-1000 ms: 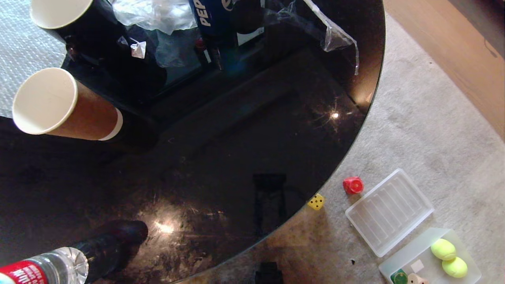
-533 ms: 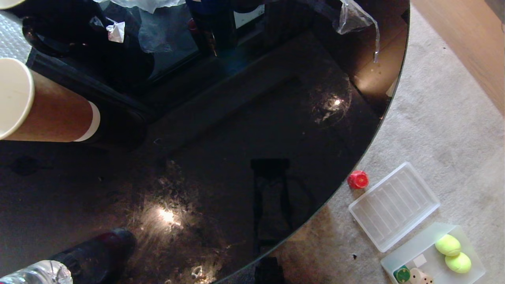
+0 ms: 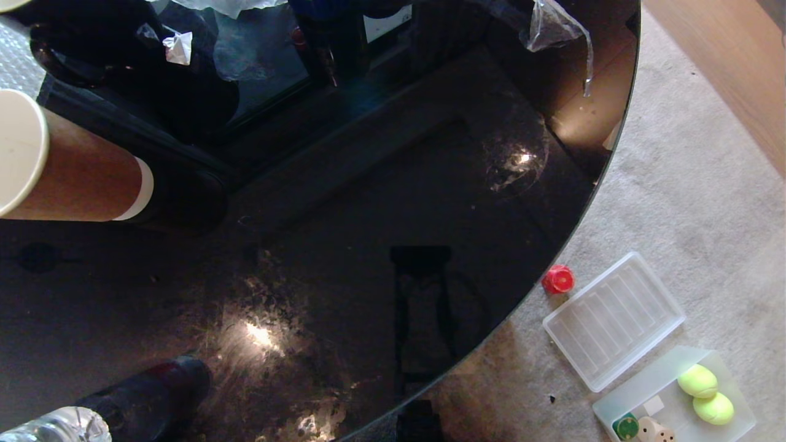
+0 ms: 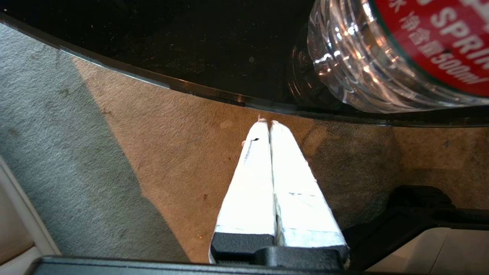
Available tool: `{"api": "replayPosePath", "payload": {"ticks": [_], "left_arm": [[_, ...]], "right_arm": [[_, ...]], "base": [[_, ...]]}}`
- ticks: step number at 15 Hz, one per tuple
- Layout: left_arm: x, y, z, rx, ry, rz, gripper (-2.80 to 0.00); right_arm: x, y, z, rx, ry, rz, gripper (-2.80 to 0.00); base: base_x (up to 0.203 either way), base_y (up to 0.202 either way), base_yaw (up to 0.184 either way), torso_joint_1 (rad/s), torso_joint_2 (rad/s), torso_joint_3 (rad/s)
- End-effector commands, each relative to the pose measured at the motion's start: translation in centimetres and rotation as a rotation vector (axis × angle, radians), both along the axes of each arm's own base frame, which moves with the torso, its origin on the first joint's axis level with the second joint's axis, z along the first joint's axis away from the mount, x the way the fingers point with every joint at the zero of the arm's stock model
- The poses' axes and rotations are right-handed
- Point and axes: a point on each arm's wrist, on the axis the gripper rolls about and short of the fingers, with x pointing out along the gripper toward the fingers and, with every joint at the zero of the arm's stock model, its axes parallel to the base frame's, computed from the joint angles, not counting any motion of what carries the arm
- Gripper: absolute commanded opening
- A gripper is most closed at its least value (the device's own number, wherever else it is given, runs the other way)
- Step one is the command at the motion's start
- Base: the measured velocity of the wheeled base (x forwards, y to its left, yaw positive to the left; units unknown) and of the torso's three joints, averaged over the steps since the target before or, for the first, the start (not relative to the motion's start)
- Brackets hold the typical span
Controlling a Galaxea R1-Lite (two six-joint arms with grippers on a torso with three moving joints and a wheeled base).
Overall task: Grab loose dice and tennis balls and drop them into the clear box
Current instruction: Pick up toys out of the box
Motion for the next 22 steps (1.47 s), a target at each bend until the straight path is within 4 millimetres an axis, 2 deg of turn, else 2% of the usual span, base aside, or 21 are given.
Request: {"api": "replayPosePath", "payload": {"ticks": [1, 6, 17, 19, 22], "left_arm": [[0.0, 0.0, 0.0, 0.000, 0.001, 0.000, -2.80], [0.0, 0.0, 0.0, 0.000, 0.001, 0.000, -2.80], [0.0, 0.0, 0.0, 0.000, 0.002, 0.000, -2.80], [0.0, 0.0, 0.0, 0.000, 0.000, 0.000, -2.80], [0.0, 0.0, 0.0, 0.000, 0.000, 0.000, -2.80]], "right_arm": [[0.0, 0.0, 0.0, -0.001, -0.002, 0.001, -2.80], [0.0, 0.0, 0.0, -0.001, -0.002, 0.001, -2.80], [-0.1, 0.0, 0.0, 0.006, 0.009, -0.005, -2.80], [-0.7, 0.0, 1.6, 0.009, -0.009, -0.007, -2.80], [-2.0, 0.0, 4.3, 0.075, 0.117, -0.014, -2.80]], "base": [[0.000, 0.000, 0.000, 0.000, 0.00, 0.000], [-0.098, 0.000, 0.000, 0.001, 0.00, 0.001], [0.000, 0.000, 0.000, 0.000, 0.00, 0.000], [0.000, 0.000, 0.000, 0.000, 0.00, 0.000], [0.000, 0.000, 0.000, 0.000, 0.00, 0.000]]}}
